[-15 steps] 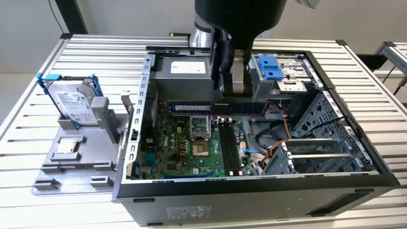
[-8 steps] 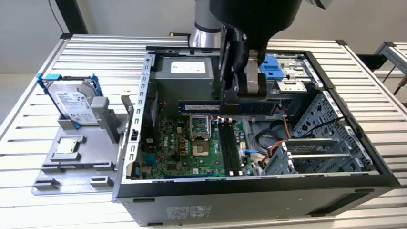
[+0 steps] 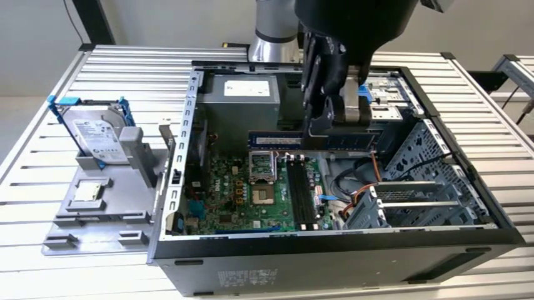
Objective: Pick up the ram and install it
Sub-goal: 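Pick up the ram and move it above insertion slot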
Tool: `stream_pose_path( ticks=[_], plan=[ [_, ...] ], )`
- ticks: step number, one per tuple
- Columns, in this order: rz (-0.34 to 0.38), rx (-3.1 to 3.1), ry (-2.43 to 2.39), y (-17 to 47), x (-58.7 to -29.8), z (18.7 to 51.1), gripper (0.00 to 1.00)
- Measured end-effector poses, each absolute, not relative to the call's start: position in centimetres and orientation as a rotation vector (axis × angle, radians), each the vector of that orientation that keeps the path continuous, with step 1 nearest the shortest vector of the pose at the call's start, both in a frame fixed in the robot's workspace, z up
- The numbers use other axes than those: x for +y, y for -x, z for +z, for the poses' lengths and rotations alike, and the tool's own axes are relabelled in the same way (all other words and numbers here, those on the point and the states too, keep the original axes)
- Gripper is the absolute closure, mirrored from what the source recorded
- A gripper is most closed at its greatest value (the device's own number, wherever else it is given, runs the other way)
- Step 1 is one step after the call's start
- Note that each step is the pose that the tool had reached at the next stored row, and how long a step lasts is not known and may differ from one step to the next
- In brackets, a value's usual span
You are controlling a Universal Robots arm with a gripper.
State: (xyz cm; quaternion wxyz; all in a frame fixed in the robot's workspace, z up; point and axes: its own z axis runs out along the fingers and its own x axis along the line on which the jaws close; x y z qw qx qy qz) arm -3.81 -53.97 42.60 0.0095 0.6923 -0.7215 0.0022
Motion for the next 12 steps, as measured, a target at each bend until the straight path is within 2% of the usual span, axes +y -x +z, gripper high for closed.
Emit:
stream_pose_path(
  ticks=[12],
  plan=[
    [0.007,-2.253,-2.162,1.7,-54.0,42.6,1.00]
  ],
)
